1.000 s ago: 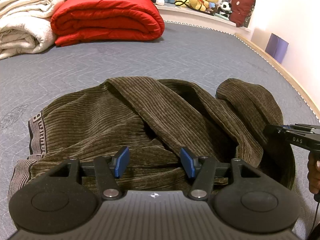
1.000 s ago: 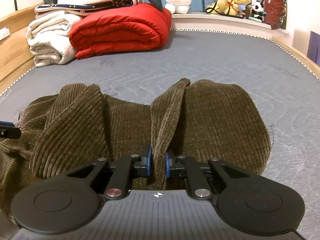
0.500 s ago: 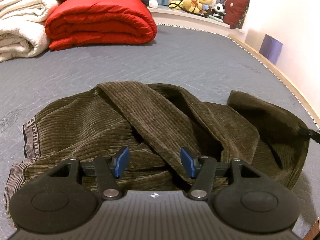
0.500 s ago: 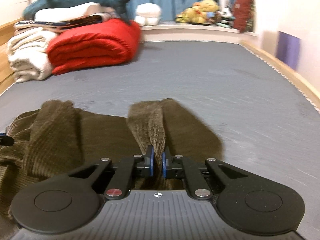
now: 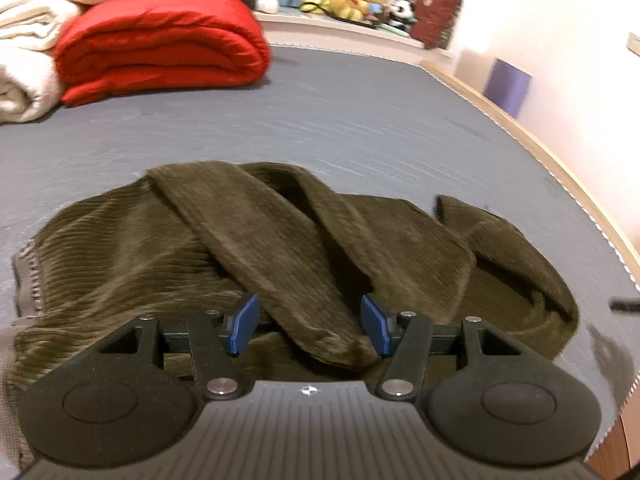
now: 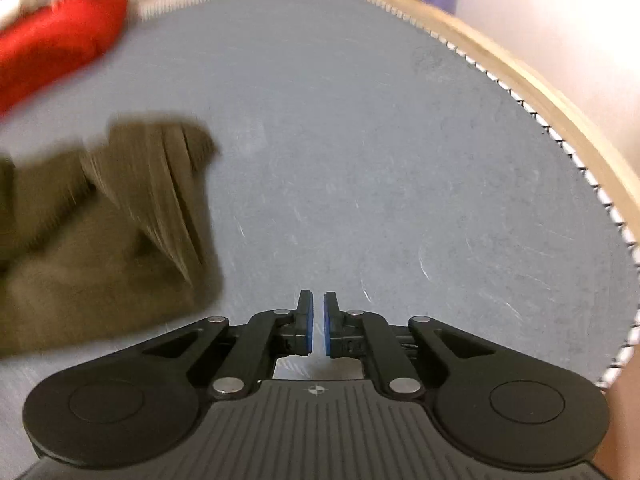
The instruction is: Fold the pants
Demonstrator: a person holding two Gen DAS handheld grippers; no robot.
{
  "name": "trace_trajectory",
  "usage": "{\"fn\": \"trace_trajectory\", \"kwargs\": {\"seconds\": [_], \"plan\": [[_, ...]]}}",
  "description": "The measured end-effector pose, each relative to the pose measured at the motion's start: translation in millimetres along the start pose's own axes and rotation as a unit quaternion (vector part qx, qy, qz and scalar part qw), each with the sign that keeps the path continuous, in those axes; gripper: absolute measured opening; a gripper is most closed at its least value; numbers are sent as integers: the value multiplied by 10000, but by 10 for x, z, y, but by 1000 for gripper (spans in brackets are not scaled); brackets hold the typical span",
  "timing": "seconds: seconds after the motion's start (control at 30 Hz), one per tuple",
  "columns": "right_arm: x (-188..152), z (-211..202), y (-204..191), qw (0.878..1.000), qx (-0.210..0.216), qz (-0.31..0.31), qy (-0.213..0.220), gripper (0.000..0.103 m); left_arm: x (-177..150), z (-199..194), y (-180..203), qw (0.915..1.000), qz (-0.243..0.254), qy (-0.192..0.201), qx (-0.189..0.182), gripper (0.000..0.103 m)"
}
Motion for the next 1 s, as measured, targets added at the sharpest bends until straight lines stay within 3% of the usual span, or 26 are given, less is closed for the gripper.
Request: {"fn": "trace_trajectory", "kwargs": {"seconds": [0.07, 0.13, 0.2, 0.3, 0.5, 0.6, 0.63, 0.67, 0.7, 0.77, 0.87, 0.9, 1.0], "plan": [[66, 9, -156, 9989, 414, -4, 219, 12, -30, 39, 104, 9998, 68, -21, -206, 62], [121, 72, -428, 9958, 776, -241, 410, 24, -71, 101, 187, 9987, 82, -105, -495, 47], [214, 188, -721, 9918, 1008, -527, 582, 49, -124, 178, 258, 9966, 91, -266, -780, 15], [299, 443, -1056, 9886, 1120, -776, 635, 64, -202, 289, 333, 9925, 225, -480, -1100, 13], [344, 962, -1355, 9912, 1063, -778, 91, 70, -432, 570, 348, 9846, 378, -1126, -1285, 14], [276, 1019, -1437, 9898, 968, -1045, 27, 65, -582, 729, 424, 9755, 545, -1574, -1435, 14], [262, 1030, -1445, 9896, 894, -1125, 28, 55, -630, 767, 476, 9720, 699, -1676, -1491, 14], [254, 1019, -1423, 9896, 845, -1166, 7, 25, -674, 787, 539, 9691, 897, -1738, -1506, 13], [255, 991, -1403, 9895, 859, -1162, 13, 15, -706, 796, 585, 9675, 1063, -1752, -1479, 13], [294, 823, -1316, 9895, 925, -1074, 277, 13, -724, 780, 646, 9666, 1258, -1730, -1413, 13], [413, 414, -1048, 9906, 676, -655, 989, 11, -732, 756, 664, 9655, 1293, -1751, -1432, 13], [452, 295, -927, 9908, 511, -435, 1175, 11, -735, 766, 664, 9647, 1342, -1759, -1427, 13], [476, 3, -350, 9863, -571, 466, 1473, 10, -804, 739, 771, 9622, 1565, -1763, -1366, 13]]}}
Point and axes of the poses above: each gripper's, at about its wrist camera, not at the fingertips, and z roughly the way its jaws point, y to its right, x to its top, the point moved 3 cm from there along z, roughly the way its jaws point, and after that the axes turned 11 degrees about z, right-handed, at the moved point
